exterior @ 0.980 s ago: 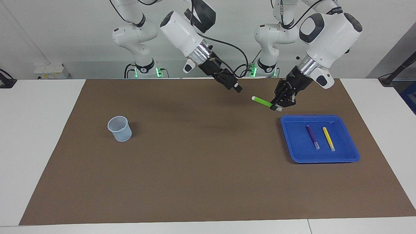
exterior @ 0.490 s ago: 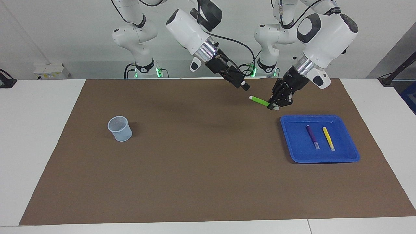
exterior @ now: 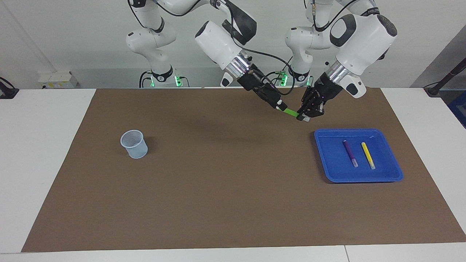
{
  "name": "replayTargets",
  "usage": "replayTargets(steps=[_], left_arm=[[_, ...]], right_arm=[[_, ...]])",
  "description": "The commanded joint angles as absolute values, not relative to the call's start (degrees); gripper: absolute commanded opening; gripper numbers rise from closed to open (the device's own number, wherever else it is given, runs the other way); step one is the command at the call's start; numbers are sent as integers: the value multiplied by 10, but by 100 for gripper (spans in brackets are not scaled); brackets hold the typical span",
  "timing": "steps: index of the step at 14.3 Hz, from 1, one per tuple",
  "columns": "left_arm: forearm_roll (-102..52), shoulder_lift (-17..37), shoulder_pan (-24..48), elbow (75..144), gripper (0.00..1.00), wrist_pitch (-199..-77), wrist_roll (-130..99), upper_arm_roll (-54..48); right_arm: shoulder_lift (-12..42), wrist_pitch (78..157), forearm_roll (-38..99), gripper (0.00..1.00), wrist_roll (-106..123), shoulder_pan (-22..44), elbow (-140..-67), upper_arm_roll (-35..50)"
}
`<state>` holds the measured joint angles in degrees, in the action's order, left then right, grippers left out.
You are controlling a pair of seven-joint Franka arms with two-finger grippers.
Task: Transfer and insert pens with both arms
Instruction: 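Lift the green pen with the left gripper toward the right gripper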
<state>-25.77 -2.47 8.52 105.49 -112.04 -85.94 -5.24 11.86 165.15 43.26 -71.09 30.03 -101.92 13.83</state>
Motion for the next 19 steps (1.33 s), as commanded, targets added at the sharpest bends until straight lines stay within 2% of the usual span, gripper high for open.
replayTargets(steps=[1,2,5,9,10,14,19], left_arm=[[-266,-43,91,1071,0,-1113,-867,-46],[-266,-43,91,1071,0,-1112,-867,-45],[-266,-43,91,1071,0,-1110,-867,-45],[-266,-45,91,1071,0,-1110,-871,-45],[-266,-46,91,1071,0,-1109,-871,-45],[-266,-47,91,1071,0,-1106,-871,-45],[-266,-47,91,1071,0,-1106,-872,-45]], right_arm=[[127,1658,438,91,-700,306,-1007,142],[127,1658,438,91,-700,308,-1010,142],[127,1658,438,81,-700,309,-1010,142],[127,1658,438,54,-698,309,-1014,142],[127,1658,438,50,-696,308,-1016,142],[128,1658,439,48,-687,307,-1017,142],[128,1658,439,36,-687,308,-1017,142]])
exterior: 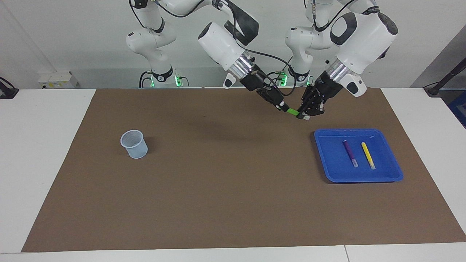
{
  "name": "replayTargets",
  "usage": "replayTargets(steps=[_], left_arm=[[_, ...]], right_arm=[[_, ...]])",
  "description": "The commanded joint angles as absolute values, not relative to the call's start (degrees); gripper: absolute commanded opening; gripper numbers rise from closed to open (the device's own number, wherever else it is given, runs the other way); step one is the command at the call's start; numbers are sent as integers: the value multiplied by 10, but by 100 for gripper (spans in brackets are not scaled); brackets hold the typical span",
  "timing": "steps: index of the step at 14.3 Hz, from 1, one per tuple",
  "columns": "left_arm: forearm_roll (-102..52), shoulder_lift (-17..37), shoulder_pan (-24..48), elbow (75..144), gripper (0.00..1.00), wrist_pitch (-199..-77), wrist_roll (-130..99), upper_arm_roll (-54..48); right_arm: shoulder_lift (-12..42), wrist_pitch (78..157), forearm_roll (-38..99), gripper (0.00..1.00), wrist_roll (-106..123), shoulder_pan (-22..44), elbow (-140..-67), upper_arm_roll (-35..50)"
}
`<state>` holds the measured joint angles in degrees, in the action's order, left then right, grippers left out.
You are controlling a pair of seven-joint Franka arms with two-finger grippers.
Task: Transfer and insert pens with both arms
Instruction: 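Grasp the green pen with the right gripper and open the left gripper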
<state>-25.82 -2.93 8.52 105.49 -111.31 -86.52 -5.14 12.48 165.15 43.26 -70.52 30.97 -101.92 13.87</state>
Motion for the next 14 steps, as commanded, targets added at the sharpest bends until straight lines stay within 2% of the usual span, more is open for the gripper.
replayTargets(steps=[1,2,5,8,10,12,13,14], left_arm=[[-266,-47,91,1071,0,-1106,-872,-45],[-266,-47,91,1071,0,-1106,-872,-45],[-266,-47,91,1071,0,-1106,-872,-45],[-266,-47,91,1071,0,-1106,-872,-45],[-265,-47,91,1071,0,-1105,-871,-45],[-265,-50,91,1073,0,-1107,-866,-45],[-265,-50,91,1073,18,-1108,-865,-45],[-265,-51,91,1074,42,-1108,-865,-45]], right_arm=[[128,1658,439,35,-687,308,-1017,142],[128,1658,439,33,-687,308,-1017,142],[128,1658,439,17,-687,307,-1017,142],[128,1658,441,11,-687,305,-1017,142],[128,1658,442,0,-688,305,-1017,142],[128,1658,442,0,-688,303,-1017,142],[128,1658,442,0,-688,303,-1017,142],[128,1658,442,0,-688,303,-1017,142]])
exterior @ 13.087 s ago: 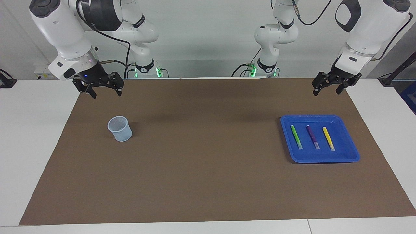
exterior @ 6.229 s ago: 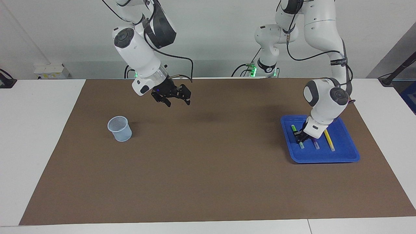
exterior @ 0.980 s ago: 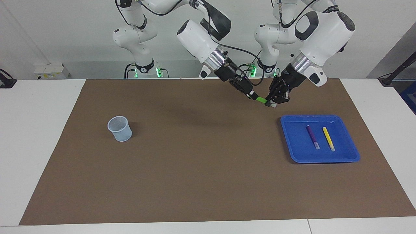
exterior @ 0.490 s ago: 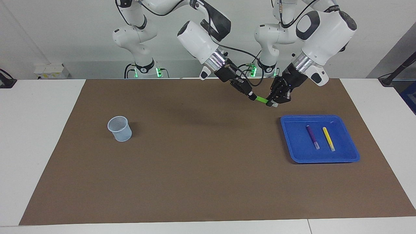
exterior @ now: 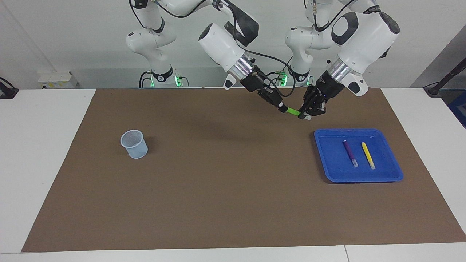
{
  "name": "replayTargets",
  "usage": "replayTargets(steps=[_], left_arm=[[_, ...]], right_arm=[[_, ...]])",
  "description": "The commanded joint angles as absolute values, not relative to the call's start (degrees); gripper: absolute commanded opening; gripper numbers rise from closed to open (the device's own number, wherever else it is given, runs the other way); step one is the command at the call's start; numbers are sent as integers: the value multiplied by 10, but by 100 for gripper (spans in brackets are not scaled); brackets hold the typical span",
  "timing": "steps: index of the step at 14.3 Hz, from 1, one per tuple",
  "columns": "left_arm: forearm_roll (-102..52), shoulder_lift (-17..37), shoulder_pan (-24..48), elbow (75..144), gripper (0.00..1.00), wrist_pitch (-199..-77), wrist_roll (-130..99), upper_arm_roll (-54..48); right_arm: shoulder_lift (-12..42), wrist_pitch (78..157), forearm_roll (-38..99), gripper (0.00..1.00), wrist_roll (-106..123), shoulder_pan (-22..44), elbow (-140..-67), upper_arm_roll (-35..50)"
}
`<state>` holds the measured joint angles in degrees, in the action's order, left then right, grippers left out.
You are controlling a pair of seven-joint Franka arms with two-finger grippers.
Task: Transfer and insert pens with both arms
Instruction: 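Grasp the green pen with the right gripper and open the left gripper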
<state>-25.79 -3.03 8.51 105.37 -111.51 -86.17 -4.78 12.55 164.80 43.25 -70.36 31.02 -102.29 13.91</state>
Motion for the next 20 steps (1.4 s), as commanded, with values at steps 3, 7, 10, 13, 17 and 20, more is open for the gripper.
replayTargets(steps=[3,7,10,13,17,20], left_arm=[[-265,-54,91,1074,59,-1112,-866,-45],[-265,-54,92,1076,78,-1114,-871,-45],[-264,-56,91,1078,79,-1112,-854,-44],[-264,-61,83,1084,79,-1096,-745,-43],[-258,-69,39,1084,78,-1009,-517,-40],[-234,-77,11,1094,77,-988,-364,-40]], right_arm=[[128,1658,442,0,-687,303,-1017,142],[128,1657,442,0,-681,302,-1017,142],[123,1637,441,0,-630,297,-1031,142],[113,1558,441,0,-545,276,-1034,142],[86,1445,437,0,-386,237,-1067,138],[66,1371,392,0,-290,207,-1099,137]])
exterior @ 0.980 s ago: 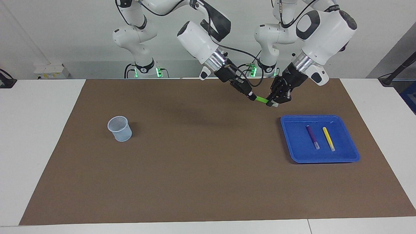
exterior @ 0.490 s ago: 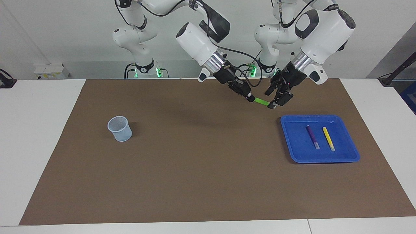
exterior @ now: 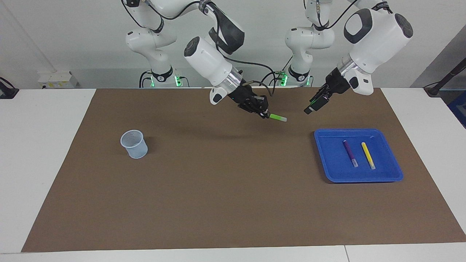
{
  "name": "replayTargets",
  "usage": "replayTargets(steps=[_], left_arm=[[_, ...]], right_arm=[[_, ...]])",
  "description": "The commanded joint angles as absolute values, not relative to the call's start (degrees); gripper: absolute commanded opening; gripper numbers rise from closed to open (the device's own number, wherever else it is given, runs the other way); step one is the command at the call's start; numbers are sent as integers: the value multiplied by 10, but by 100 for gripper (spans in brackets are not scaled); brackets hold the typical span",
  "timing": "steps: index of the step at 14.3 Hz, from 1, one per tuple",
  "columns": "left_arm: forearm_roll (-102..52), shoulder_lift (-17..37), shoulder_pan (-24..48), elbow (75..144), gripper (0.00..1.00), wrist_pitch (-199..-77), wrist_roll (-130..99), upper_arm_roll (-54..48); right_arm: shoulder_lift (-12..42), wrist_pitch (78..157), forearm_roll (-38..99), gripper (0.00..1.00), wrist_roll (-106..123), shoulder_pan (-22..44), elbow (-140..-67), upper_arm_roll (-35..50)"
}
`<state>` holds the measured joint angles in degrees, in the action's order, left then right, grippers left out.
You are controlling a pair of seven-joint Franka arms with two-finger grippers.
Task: Transfer and insert pens with both arms
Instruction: 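Carry the green pen with the right gripper into the clear cup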
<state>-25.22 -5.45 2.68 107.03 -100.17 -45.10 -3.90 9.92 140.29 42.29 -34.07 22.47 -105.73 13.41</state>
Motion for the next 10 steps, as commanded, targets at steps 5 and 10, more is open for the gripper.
replayTargets(steps=[5,10], left_arm=[[-178,-89,-41,1128,75,-1006,-113,-40],[-144,-76,-75,1157,74,-1077,-14,-40]], right_arm=[[49,1212,193,0,-186,143,-1101,137],[47,1129,112,0,-40,63,-1086,138]])
